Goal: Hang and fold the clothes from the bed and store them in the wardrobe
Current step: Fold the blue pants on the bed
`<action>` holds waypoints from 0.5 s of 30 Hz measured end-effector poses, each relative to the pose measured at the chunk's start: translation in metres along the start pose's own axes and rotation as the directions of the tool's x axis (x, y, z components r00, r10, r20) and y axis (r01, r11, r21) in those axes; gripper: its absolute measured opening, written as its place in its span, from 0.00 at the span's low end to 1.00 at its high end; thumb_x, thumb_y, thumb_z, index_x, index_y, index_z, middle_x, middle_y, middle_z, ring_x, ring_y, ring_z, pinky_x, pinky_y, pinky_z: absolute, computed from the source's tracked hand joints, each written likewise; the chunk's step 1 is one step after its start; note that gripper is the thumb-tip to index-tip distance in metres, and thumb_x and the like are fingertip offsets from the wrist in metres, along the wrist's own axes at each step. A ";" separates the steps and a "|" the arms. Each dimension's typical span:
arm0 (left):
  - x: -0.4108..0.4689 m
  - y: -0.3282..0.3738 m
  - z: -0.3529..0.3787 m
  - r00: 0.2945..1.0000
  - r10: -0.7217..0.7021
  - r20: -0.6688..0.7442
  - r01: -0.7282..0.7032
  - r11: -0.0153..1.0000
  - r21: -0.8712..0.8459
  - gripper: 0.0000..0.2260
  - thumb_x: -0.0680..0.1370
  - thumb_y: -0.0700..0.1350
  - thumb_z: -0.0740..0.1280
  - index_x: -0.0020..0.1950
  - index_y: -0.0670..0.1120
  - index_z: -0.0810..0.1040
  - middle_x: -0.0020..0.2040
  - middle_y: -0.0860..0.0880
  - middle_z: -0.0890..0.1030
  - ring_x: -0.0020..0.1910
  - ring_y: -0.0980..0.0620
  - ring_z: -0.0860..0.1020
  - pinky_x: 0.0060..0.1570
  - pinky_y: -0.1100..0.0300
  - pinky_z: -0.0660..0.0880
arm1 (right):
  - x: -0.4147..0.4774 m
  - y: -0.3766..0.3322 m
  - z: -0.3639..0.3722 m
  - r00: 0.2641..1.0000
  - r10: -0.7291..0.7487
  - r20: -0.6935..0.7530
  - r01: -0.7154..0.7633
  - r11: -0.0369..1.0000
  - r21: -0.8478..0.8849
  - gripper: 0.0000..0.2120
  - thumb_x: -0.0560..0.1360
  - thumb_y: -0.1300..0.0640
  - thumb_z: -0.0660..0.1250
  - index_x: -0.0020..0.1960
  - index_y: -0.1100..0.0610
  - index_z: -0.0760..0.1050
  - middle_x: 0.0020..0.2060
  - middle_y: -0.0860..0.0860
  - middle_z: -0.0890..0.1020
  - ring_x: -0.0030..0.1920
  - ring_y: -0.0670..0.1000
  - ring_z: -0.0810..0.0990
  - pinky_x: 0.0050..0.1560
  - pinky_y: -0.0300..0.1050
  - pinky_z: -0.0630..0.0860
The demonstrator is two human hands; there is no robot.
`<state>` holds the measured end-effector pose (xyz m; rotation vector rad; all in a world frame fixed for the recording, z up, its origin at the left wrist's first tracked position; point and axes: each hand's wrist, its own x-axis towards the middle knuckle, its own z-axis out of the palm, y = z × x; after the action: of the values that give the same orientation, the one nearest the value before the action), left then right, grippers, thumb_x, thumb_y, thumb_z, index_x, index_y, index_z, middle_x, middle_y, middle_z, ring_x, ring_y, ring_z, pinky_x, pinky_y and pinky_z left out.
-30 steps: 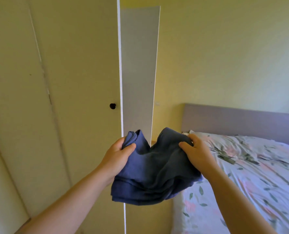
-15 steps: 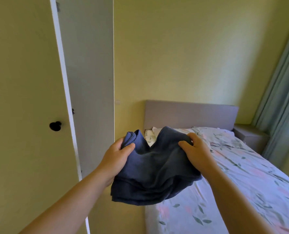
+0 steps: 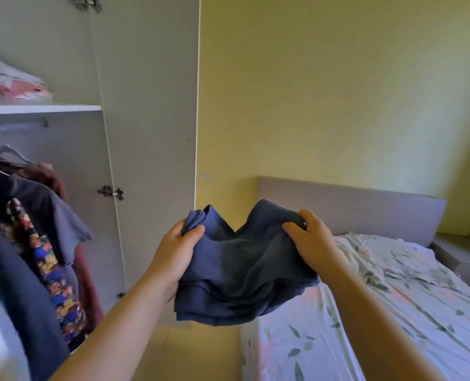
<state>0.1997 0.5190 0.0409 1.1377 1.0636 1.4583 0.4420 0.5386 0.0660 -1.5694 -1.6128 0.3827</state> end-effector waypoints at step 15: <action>0.193 0.016 -0.064 0.951 0.165 -0.262 -0.133 0.982 0.135 0.09 0.79 0.43 0.66 0.46 0.58 0.80 0.40 0.61 0.85 0.40 0.64 0.82 0.35 0.71 0.74 | 0.205 -0.046 0.122 0.976 -0.195 0.094 0.174 0.964 0.200 0.08 0.76 0.57 0.64 0.40 0.54 0.68 0.33 0.49 0.74 0.34 0.48 0.70 0.33 0.43 0.64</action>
<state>0.1156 0.7023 0.0714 1.1407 1.2883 1.7291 0.3484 0.7607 0.0958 -1.2615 -1.7378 0.5164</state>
